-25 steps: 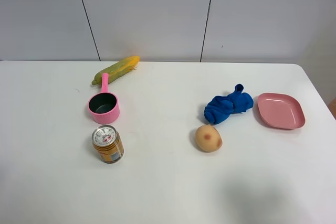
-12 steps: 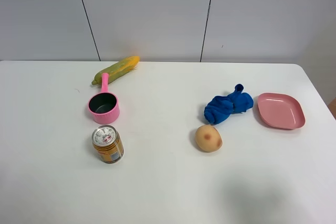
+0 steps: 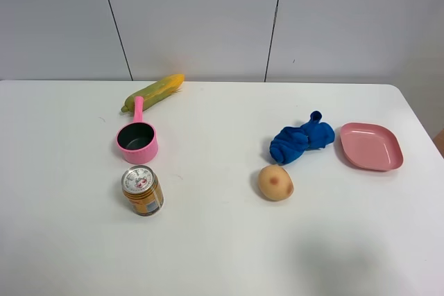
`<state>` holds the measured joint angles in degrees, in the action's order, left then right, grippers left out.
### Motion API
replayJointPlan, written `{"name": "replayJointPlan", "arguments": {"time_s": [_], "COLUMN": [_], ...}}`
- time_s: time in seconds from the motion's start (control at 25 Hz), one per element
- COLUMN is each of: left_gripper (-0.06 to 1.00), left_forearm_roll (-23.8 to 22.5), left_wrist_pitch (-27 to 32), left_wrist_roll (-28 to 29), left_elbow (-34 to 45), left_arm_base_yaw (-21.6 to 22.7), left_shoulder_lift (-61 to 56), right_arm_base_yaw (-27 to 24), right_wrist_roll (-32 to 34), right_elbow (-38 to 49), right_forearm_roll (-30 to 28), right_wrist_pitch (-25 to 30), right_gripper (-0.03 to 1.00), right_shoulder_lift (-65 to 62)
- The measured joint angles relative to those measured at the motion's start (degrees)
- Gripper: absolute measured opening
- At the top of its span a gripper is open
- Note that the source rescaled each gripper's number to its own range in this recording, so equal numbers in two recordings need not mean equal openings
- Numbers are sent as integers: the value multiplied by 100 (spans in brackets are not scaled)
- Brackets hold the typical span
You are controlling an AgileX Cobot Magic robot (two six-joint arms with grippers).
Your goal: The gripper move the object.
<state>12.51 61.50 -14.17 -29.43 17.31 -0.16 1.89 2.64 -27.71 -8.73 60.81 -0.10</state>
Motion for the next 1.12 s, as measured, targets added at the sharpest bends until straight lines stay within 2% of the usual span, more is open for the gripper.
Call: {"name": "replayJointPlan", "arguments": {"time_s": [1.12], "left_gripper": [100], "left_forearm_roll": [0], "left_wrist_pitch": [0], "left_wrist_roll": [2], "left_elbow": [0], "left_arm_base_yaw": [0], "left_shoulder_lift": [0], "right_arm_base_yaw": [0], "right_wrist_roll": [0], "right_elbow": [0], "right_forearm_roll": [0], "right_wrist_pitch": [0], "right_gripper": [100], "right_shoulder_lift": [0]}}
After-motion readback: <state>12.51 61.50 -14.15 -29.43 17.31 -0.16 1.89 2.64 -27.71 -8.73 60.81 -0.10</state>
